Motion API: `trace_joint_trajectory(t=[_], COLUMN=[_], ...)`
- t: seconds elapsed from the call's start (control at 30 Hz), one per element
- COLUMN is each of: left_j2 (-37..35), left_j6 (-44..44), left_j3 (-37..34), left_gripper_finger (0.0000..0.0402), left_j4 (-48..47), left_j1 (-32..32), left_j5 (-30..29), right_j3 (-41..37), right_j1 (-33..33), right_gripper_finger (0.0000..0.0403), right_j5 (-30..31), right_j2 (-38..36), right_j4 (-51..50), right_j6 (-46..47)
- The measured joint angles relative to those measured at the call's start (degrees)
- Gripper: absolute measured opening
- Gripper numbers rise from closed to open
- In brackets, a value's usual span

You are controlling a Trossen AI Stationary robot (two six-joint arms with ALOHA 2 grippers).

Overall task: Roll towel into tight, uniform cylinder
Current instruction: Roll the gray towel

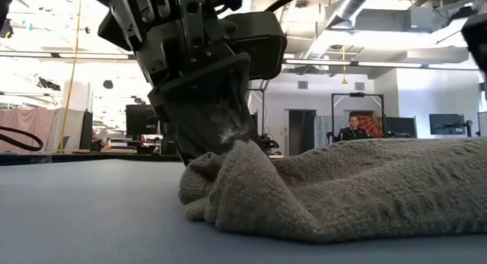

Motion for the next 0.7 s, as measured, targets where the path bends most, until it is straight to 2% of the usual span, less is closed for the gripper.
trace_joint_trajectory(t=[0.17,0.3,0.53,0.7], left_j2=[-0.4,-2.9,-8.2,-9.2], left_j6=[2.9,2.9,6.4,9.9], left_j3=[0.0,0.0,0.0,0.0], left_gripper_finger=[0.0078,0.0102,0.0109,0.0110], left_j4=[-0.7,-6.5,-16.5,-14.7], left_j1=[0.3,1.3,1.5,-1.1], left_j5=[4.4,6.3,2.2,-1.1], right_j3=[0.0,0.0,0.2,0.1], right_j1=[-1.1,-1.1,-1.1,-1.1], right_gripper_finger=[0.0199,0.0199,0.0199,0.0198], right_j5=[0.1,0.1,0.1,0.0], right_j2=[4.6,8.2,9.8,9.5], right_j4=[1.0,3.3,3.2,3.0], right_j6=[-0.1,0.4,7.7,11.0])
